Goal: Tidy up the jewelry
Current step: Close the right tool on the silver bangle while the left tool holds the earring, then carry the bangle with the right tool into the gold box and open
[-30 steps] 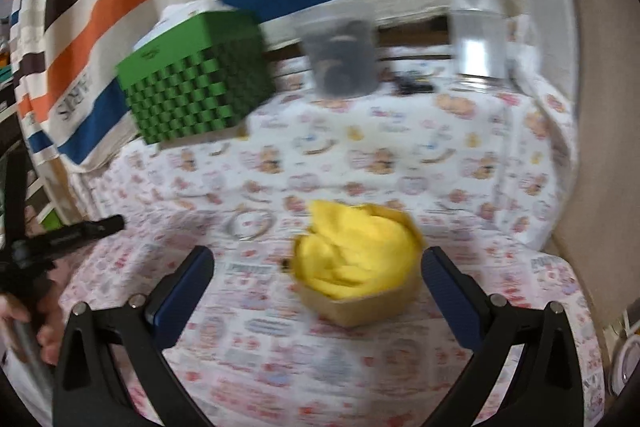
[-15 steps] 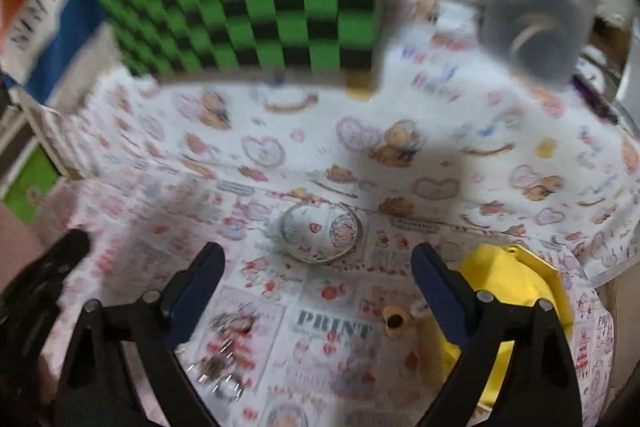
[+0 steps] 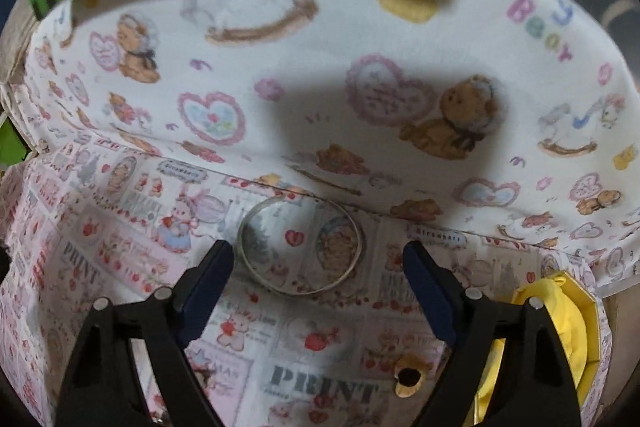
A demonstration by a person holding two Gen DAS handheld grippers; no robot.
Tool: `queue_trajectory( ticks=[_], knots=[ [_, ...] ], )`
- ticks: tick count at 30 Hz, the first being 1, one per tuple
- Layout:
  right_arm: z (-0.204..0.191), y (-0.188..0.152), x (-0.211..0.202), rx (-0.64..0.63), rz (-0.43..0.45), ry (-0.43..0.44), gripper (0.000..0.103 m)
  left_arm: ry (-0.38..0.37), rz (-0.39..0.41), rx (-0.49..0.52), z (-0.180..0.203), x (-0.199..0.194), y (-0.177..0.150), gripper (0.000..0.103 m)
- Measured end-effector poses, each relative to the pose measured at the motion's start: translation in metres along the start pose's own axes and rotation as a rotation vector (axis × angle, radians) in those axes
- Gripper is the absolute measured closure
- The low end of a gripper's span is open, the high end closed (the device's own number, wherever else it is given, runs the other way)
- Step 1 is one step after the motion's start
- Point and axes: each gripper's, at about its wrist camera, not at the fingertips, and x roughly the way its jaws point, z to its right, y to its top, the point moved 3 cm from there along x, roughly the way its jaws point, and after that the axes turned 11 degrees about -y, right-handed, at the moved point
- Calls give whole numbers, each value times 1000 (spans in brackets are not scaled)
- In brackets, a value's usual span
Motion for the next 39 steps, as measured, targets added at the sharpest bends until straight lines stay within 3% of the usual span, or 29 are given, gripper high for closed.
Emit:
queue_trajectory(
  ticks=[3,6,12,14,15,16,18,20,22,24,29,32,34,36,39],
  knots=[
    [0,-2,4,11,-7,32,26,-34,-16,-14,2,0,-1,86],
    [0,-4,6,0,-2,55,38,-55,-8,-22,3,-3,0,86],
    [-13,-17,15,2,6,78,41,-55,7,-14,5,-8,1,86],
    [-10,-20,11,15,10,87,54,-55,12,-21,4,-9,2,86],
    [-8,-21,6,18,14,99,72,-56,18,-20,3,-9,3,86],
    [-8,-23,2,16,11,125,78,-43,28,-14,2,-9,4,86],
    [-9,-32,-6,-1,8,145,78,-4,30,0,1,-9,4,86],
    [-9,-36,-14,-15,39,108,67,-32,25,-19,-1,-11,4,86],
    [-3,-33,-21,23,101,83,13,-52,40,-19,1,-16,4,85],
    [-1,-30,-26,47,162,75,11,-34,59,0,3,-18,5,86],
    [-16,-15,-4,64,85,50,11,0,50,1,-2,-11,4,85],
    [-26,-9,12,61,61,-3,11,83,44,20,-12,0,3,86],
    [-29,-7,24,70,28,-52,11,77,23,3,-17,5,2,85],
    [-32,-6,34,90,-2,-13,12,60,20,-2,-17,5,2,86],
    [-37,-4,36,78,29,6,29,68,35,26,-13,2,2,85]
  ],
)
